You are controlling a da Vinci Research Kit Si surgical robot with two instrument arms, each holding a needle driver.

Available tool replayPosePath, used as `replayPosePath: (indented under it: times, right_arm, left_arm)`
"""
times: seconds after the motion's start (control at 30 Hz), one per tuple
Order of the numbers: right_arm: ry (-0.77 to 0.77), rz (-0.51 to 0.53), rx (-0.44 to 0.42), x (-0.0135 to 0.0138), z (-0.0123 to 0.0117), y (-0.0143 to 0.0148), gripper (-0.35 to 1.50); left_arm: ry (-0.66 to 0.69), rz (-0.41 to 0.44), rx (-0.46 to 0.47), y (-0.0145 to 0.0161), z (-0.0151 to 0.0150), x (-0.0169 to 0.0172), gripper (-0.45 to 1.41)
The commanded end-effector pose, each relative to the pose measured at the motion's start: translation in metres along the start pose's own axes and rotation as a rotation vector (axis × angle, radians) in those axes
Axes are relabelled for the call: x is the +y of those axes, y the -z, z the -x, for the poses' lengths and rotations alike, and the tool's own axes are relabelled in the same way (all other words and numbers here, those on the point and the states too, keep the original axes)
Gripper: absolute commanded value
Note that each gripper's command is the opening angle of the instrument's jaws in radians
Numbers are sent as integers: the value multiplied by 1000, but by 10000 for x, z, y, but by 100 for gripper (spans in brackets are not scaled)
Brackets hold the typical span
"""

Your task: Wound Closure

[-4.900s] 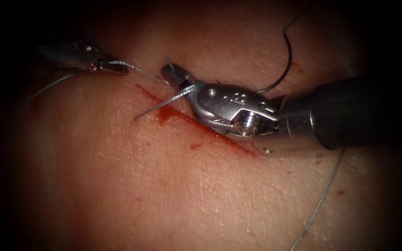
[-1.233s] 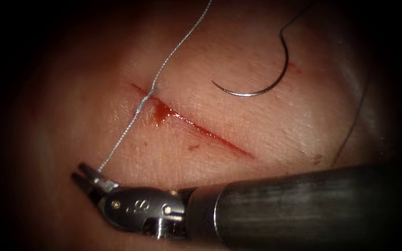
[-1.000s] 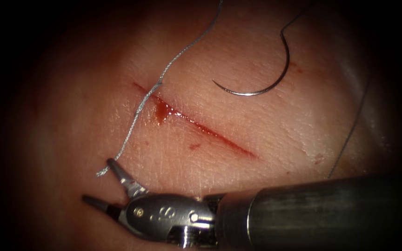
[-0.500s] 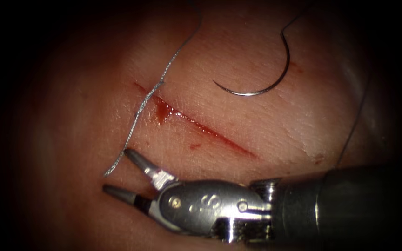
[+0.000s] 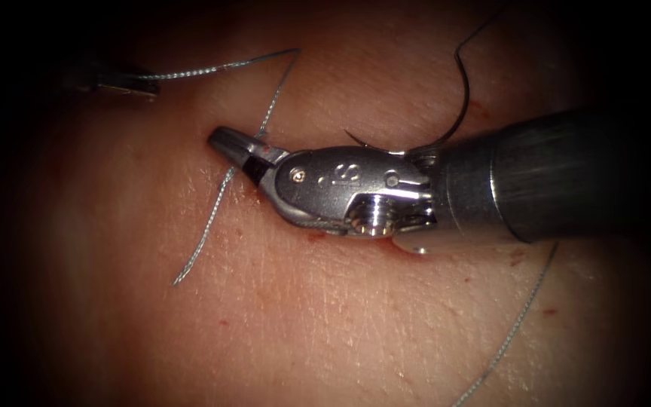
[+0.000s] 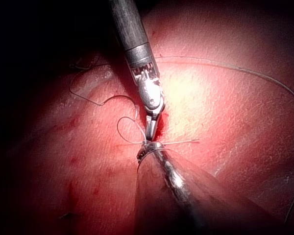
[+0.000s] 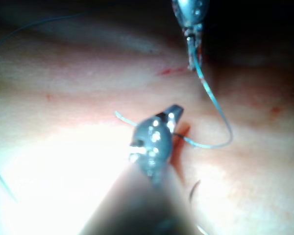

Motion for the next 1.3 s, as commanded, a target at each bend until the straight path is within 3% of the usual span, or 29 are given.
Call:
replayPosePath:
  times: [0.03,0.2,0.23,0.33,0.67,0.83,0.97,1.3]
  right_arm:
    - [-1,8,14,0,6,-10,-35]
    - [-7,21,82,12,3,-21,-35]
    - [-38,1,121,20,1,-28,-23]
    - [-57,-24,136,25,-1,-33,-18]
    - [-170,-243,268,44,-1,-50,-21]
    - [-176,-381,312,41,-6,-50,0]
    - [-177,-476,340,36,-11,-46,-15]
    - [-86,-761,335,13,-21,-42,-23]
  left_arm:
    - [3,3,0,-9,3,6,-45]
    - [12,13,3,-18,18,28,-45]
    - [11,19,4,-24,23,35,-45]
    - [18,26,4,-30,25,41,-45]
    - [28,46,2,-73,37,54,-45]
    - [35,44,-8,-96,47,42,-45]
    - [41,42,-14,-112,60,32,-45]
    - [47,45,-15,-134,74,26,-45]
